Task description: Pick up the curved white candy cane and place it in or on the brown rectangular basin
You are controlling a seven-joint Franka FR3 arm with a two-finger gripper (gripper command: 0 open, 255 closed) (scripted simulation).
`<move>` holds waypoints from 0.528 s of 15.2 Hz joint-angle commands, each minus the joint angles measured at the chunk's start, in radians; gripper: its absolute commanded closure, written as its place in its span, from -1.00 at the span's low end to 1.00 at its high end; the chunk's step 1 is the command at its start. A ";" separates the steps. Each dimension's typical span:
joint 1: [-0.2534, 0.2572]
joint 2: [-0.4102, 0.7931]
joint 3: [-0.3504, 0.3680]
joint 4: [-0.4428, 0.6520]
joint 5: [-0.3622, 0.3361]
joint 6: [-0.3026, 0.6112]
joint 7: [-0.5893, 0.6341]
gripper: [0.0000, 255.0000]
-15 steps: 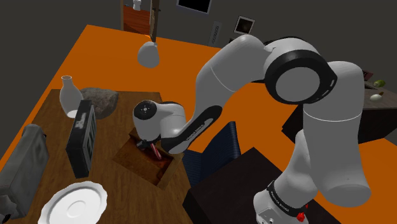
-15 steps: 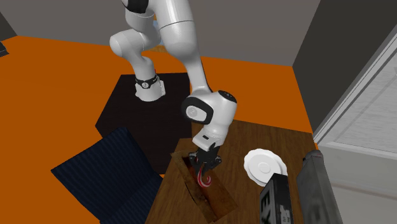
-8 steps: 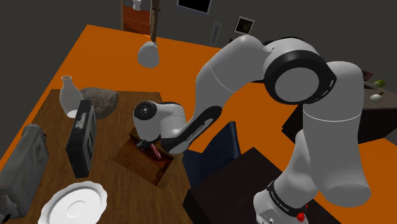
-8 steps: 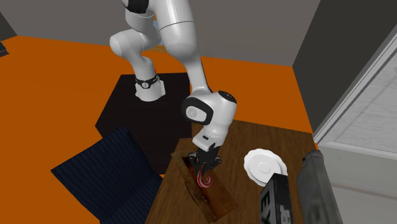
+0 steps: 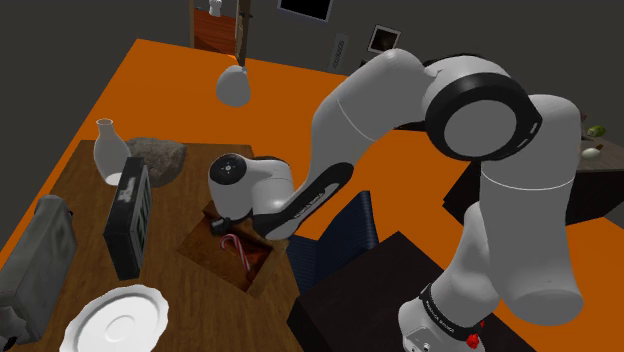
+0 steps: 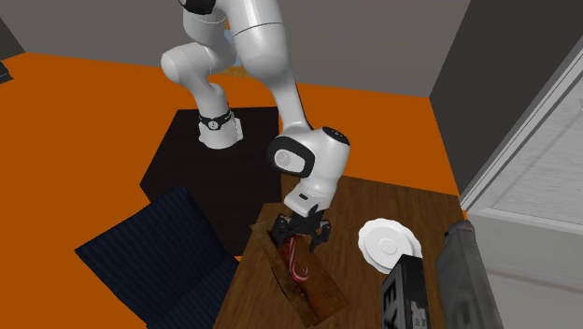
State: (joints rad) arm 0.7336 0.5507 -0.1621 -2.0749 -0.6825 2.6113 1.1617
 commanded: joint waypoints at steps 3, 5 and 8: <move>0.013 -0.078 0.020 -0.026 0.024 -0.059 -0.016 -1.00; 0.013 -0.078 0.020 -0.026 0.024 -0.059 -0.016 -1.00; 0.013 -0.078 0.020 -0.026 0.024 -0.059 -0.016 -1.00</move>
State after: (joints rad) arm 0.7467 0.4730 -0.1423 -2.1011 -0.6583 2.5524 1.1457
